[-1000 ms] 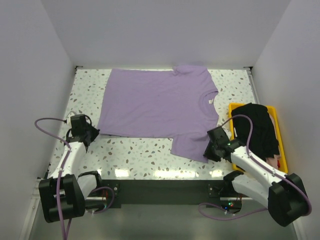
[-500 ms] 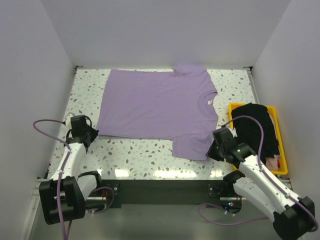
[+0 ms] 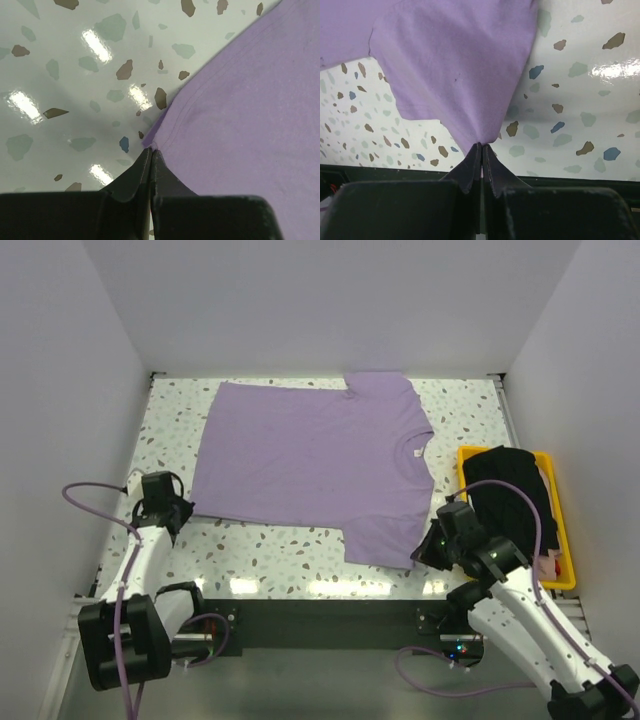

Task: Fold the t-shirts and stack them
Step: Fold the tshirt

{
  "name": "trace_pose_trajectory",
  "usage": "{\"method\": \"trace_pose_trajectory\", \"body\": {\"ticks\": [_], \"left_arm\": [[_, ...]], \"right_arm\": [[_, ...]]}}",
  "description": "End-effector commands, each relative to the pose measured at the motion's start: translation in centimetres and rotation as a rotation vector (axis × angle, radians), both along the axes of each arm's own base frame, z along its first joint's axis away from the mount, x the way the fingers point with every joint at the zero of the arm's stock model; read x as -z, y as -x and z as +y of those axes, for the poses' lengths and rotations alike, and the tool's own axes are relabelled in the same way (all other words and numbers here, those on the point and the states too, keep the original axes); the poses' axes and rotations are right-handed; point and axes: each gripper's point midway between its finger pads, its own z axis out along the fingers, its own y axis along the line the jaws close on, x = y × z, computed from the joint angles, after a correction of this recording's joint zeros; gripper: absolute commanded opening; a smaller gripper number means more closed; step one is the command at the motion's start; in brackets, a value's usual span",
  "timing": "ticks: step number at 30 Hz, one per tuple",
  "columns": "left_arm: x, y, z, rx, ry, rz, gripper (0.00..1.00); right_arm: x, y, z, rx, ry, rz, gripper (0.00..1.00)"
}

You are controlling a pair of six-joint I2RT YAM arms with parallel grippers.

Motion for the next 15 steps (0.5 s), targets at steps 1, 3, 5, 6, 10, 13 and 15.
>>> {"method": "trace_pose_trajectory", "body": {"ticks": [1,3,5,6,10,13,15], "left_arm": [[-1.4,-2.4,0.1,0.009,0.006,-0.052,0.0],[-1.0,-3.4,-0.2,0.034,0.022,-0.039,0.0],[-1.8,-4.8,-0.6,0.061,0.024,-0.05,0.0],[-1.4,-5.3,-0.7,0.075,0.024,-0.033,0.0],[-2.7,-8.0,-1.2,0.113,0.031,-0.054,0.0],[-3.2,-9.7,-0.9,0.116,0.028,-0.053,0.0],[-3.6,-11.2,-0.7,0.117,0.031,-0.055,0.0]], "right_arm": [[-2.4,-2.0,0.7,-0.04,0.024,-0.045,0.0],[-3.1,-3.4,0.5,-0.041,0.067,-0.062,0.0],[-4.0,-5.4,0.3,-0.04,0.134,-0.079,0.0],[-4.3,-6.2,0.2,-0.048,0.16,-0.094,0.0],[-6.0,-10.3,1.3,-0.053,0.208,-0.131,0.0],[-6.1,-12.9,2.2,-0.067,0.246,-0.123,0.0],[-5.9,-14.6,2.5,-0.063,0.264,-0.111,0.0]]}}
